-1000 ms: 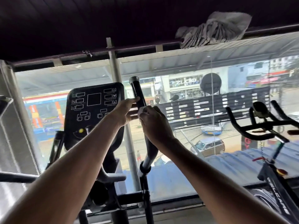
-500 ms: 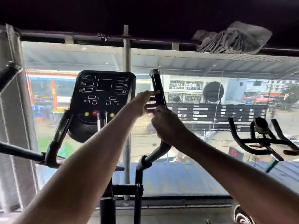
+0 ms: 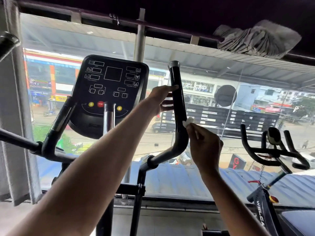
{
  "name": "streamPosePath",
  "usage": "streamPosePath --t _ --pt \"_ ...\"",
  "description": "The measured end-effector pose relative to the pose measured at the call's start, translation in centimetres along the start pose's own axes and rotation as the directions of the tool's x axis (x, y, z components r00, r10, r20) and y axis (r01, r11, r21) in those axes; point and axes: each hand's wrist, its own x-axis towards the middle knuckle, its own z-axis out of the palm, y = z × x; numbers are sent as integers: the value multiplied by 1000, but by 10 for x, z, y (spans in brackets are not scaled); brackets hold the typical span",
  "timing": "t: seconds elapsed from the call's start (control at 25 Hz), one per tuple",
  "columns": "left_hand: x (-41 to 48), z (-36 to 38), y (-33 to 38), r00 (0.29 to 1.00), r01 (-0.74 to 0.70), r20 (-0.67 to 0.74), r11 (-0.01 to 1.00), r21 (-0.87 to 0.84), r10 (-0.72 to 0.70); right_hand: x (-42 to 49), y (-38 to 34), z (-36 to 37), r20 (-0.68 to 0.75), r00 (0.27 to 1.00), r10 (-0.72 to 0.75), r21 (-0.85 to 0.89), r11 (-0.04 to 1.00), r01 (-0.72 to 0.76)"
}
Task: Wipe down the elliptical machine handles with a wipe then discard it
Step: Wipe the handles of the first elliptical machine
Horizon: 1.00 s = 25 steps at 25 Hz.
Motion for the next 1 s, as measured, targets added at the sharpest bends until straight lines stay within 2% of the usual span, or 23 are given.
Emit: streamPosePath --t 0.04,0.08,0.12,0.16,0.2,0.24,0.32,0.36,0.48,0.52,0.64,0.72,0.84,0.96,1.0 --pt "-1 0 1 1000 -3 -7 1000 3 3 7 3 4 49 989 136 70 988 -139" --pt "-1 0 1 1000 -5 -14 1000 7 5 16 4 5 138 945 297 207 924 -321" --pt "-2 1 2 1000 -7 -22 1000 11 7 24 4 6 268 862 430 365 783 -504" --pt "-3 3 3 999 -10 -33 1000 18 11 29 2 5 393 775 495 470 616 -632" --pt "-4 4 4 999 -14 -41 999 30 15 29 1 4 470 732 492 530 506 -681" --pt "-4 6 4 999 -18 -47 999 46 20 26 1 4 487 735 472 559 478 -677" --pt "-5 8 4 997 -31 -65 997 76 36 20 2 6 461 765 450 591 487 -643" --pt "-6 8 5 996 -35 -78 996 87 42 21 3 8 487 752 444 603 451 -658" --pt "-4 15 3 989 -50 -131 990 134 68 35 16 13 714 618 328 569 241 -786" --pt "-5 18 2 986 -56 -148 987 149 78 38 22 15 744 605 284 578 179 -796" --pt "-2 25 -2 965 -72 -235 977 202 120 36 38 31 727 639 253 651 43 -758" --pt "-1 31 -3 941 -81 -301 967 243 155 36 42 44 755 616 224 630 10 -776" --pt "0 43 -5 895 -80 -400 953 293 199 40 57 48 829 545 126 549 6 -836" --pt "-1 54 -7 833 -67 -496 934 350 246 35 67 41 812 580 61 583 -123 -803" --pt "-1 58 -8 814 -65 -518 927 368 263 33 66 41 792 605 79 610 -140 -780"
